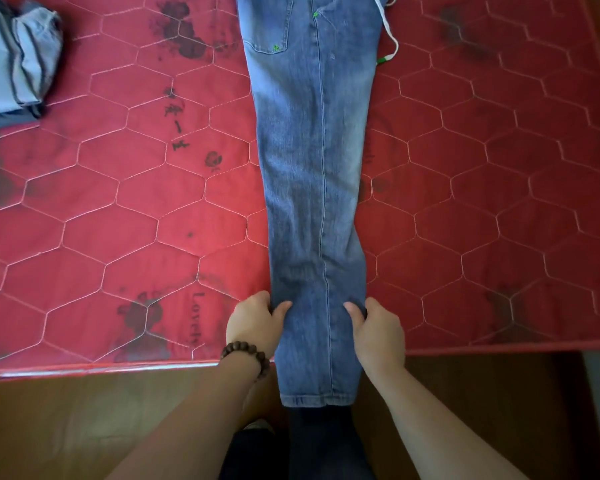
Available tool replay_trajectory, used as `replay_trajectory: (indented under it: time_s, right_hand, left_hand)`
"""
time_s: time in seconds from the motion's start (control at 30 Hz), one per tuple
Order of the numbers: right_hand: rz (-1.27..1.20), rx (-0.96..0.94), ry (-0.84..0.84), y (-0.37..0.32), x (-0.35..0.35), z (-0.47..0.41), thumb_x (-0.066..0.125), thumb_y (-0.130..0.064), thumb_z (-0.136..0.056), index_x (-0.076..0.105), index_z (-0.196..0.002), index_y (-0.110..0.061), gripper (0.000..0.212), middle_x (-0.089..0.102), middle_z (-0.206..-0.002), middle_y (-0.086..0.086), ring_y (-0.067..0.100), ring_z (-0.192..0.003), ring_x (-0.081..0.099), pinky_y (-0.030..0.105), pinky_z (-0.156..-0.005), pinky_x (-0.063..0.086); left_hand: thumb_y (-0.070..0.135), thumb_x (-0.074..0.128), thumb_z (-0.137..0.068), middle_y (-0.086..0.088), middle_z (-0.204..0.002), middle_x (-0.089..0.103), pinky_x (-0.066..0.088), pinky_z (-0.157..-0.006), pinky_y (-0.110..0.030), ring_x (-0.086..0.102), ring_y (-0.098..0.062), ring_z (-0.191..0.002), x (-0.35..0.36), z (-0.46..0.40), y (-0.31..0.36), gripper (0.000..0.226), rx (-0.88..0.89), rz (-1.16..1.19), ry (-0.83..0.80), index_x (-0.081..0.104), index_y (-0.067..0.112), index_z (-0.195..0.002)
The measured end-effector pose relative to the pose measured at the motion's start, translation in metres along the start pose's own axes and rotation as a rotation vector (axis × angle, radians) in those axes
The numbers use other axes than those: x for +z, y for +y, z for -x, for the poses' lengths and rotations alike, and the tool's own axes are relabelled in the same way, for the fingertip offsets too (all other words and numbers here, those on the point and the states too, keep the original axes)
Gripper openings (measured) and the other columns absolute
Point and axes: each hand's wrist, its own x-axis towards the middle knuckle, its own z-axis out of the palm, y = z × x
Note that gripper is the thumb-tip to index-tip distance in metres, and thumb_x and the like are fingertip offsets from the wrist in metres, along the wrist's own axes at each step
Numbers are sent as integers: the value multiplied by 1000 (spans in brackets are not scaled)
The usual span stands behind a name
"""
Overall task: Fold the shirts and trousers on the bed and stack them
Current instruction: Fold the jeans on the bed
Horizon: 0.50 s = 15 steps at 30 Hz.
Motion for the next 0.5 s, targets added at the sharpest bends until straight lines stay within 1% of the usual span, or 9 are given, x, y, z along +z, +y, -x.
replay_trajectory:
  time_s: [0.1, 0.17, 0.23, 0.3, 0.33, 0.4, 0.43, 0.47, 0.5]
  right_hand:
    - [-11, -9, 71, 4, 4, 13, 45, -40, -99, 39, -67, -18, 39, 46, -56, -3, 14, -46, 41, 25, -45, 27]
    - [-59, 23, 65, 3, 9, 20, 46, -42, -98, 43, -72, -16, 37, 51, -62, -2, 17, -54, 49, 25, -47, 31]
    - [-153, 58, -1, 3, 14, 26, 52, -45, -94, 49, -86, -15, 31, 57, -76, -4, 17, -68, 58, 26, -53, 41]
    - [-333, 97, -93, -1, 12, 34, 60, -38, -92, 47, -102, -19, 26, 60, -89, -6, 16, -82, 62, 27, -65, 50]
    - [-440, 128, -121, -2, 10, 40, 63, -32, -91, 45, -109, -22, 27, 62, -93, -6, 16, -88, 64, 29, -71, 53]
    - [-610, 180, -158, -5, -2, 50, 64, -23, -91, 40, -126, -32, 43, 67, -94, -4, 17, -92, 68, 33, -77, 55]
    - [-681, 184, -191, -8, -11, 54, 63, -19, -92, 35, -133, -40, 55, 69, -93, -2, 16, -90, 69, 34, -78, 56]
    - [-753, 172, -227, -11, -21, 56, 62, -16, -93, 31, -136, -48, 62, 71, -95, -1, 14, -90, 70, 34, -78, 57]
    - [-808, 158, -262, -15, -33, 57, 59, -12, -94, 36, -135, -51, 60, 71, -100, 0, 13, -93, 70, 34, -80, 57]
  left_hand:
    - [35, 61, -91, 1, -58, 47, 34, -47, -28, 45, -16, -53, -1, 12, -8, 39, -29, 107, 83, 43, 11, -66]
    - [39, 62, -90, 4, -66, 53, 37, -49, -23, 51, -13, -60, -1, 19, -9, 31, -83, 193, 66, 51, 13, -77]
    - [42, 67, -85, 4, -77, 60, 42, -53, -20, 57, -9, -69, 0, 24, -10, 31, -129, 290, -35, 56, 13, -89]
    - [37, 70, -84, 0, -85, 65, 51, -59, -24, 63, -13, -76, 0, 30, -13, 31, -136, 325, -148, 60, 9, -96]
    - [32, 71, -84, -2, -88, 67, 54, -62, -26, 65, -15, -79, -2, 34, -16, 31, -136, 338, -160, 61, 9, -103]
    - [23, 71, -85, -5, -85, 68, 52, -63, -22, 66, -15, -78, -13, 45, -21, 44, -127, 431, -142, 52, 18, -125]
    - [19, 69, -87, -10, -81, 69, 53, -65, -22, 68, -17, -76, -20, 50, -22, 53, -87, 488, -145, 44, 30, -132]
    - [15, 64, -89, -16, -79, 69, 56, -68, -26, 69, -22, -77, -30, 53, -21, 56, -31, 531, -166, 42, 40, -134]
    - [9, 58, -92, -19, -81, 69, 58, -72, -31, 69, -27, -81, -41, 54, -17, 50, 24, 570, -194, 47, 40, -130]
